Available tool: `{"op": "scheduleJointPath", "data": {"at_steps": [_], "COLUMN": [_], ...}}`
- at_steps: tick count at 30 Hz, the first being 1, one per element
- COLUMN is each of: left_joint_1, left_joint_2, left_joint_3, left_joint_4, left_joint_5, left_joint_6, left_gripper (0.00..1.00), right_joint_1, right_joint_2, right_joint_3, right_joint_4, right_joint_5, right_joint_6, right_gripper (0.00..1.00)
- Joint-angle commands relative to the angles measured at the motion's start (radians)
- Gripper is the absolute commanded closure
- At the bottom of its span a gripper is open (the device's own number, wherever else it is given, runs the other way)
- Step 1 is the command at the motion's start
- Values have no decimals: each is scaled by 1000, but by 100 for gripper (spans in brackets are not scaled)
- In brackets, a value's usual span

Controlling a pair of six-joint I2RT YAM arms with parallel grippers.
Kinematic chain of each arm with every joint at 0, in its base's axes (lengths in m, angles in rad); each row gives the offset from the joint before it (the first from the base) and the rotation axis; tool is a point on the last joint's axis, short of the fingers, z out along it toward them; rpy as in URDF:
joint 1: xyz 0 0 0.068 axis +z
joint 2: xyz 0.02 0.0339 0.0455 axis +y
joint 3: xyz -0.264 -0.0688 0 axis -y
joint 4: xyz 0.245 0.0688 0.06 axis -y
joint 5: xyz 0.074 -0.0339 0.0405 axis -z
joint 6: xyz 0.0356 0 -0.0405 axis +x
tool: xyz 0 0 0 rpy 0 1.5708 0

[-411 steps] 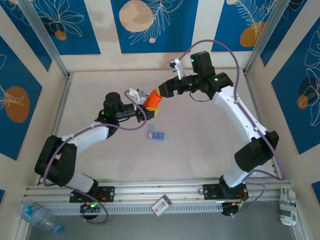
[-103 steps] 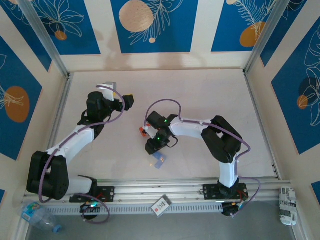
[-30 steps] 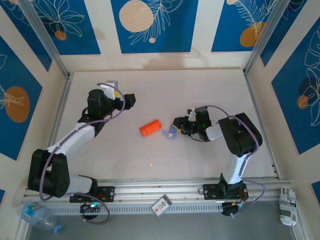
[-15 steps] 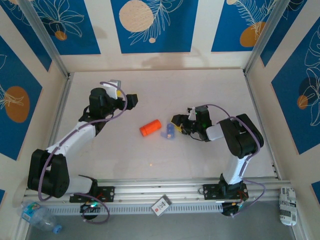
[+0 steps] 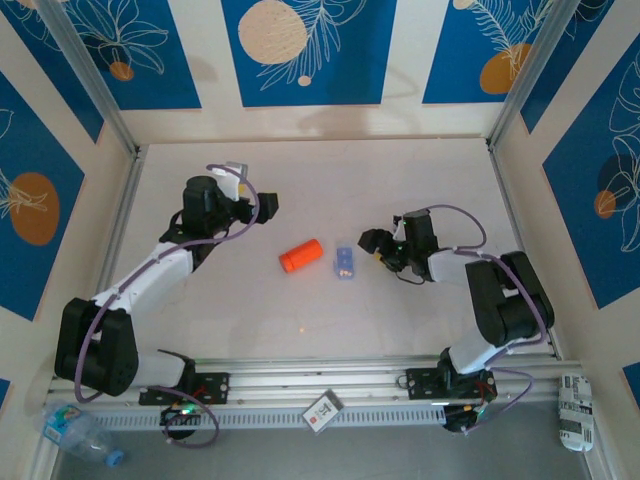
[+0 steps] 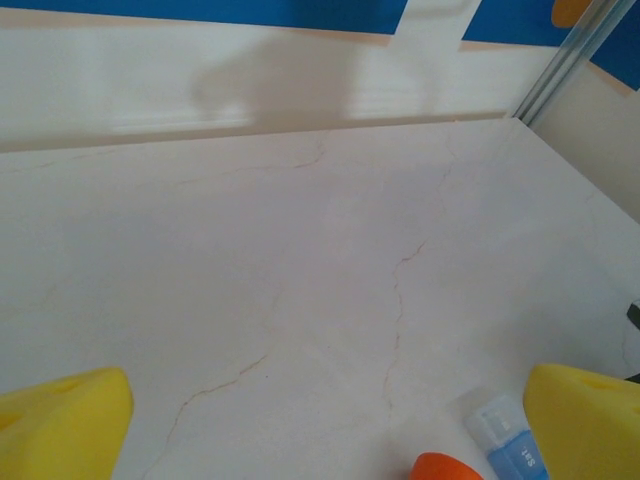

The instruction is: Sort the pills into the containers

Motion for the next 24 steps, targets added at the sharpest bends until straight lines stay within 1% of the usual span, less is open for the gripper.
{"op": "scheduleJointPath", "data": {"at_steps": [1, 5, 7, 9, 10, 13, 15, 19, 22, 24], "left_joint_1": [-25, -55, -71, -98, -115, -168, -190, -234, -272, -300], "left_joint_2": [-8, -8, -5, -3, -4, -9, -6, 30, 50, 70], "left_joint_3": [16, 17, 21, 23, 19, -14, -26, 4, -10, 0], "left_joint_4": [-38, -83, -110, -128, -127, -80, -68, -143, -159, -198], "left_joint_5": [-16, -54, -82, -133, -176, -234, -227, -206, -195, -206], "left_joint_6": [29, 38, 44, 64, 76, 108, 88, -3, -18, -13], "left_gripper": [0, 0, 0, 0, 0, 0, 0, 0, 0, 0], "right_joint_1": [1, 22, 39, 51, 55, 62, 64, 67, 68, 69], "right_joint_2": [-46, -47, -49, -46, -44, -38, -34, -30, -16, 22], "right_joint_3": [52, 109, 121, 131, 132, 131, 130, 144, 190, 248], "right_joint_4": [-194, -328, -372, -406, -416, -419, -405, -372, -378, -415], "right_joint_5": [41, 96, 133, 167, 179, 183, 169, 121, 78, 46], "right_joint_6": [-95, -145, -160, -167, -166, -167, -170, -198, -233, -265], "right_gripper": [30, 38, 44, 50, 54, 59, 60, 61, 61, 61]}}
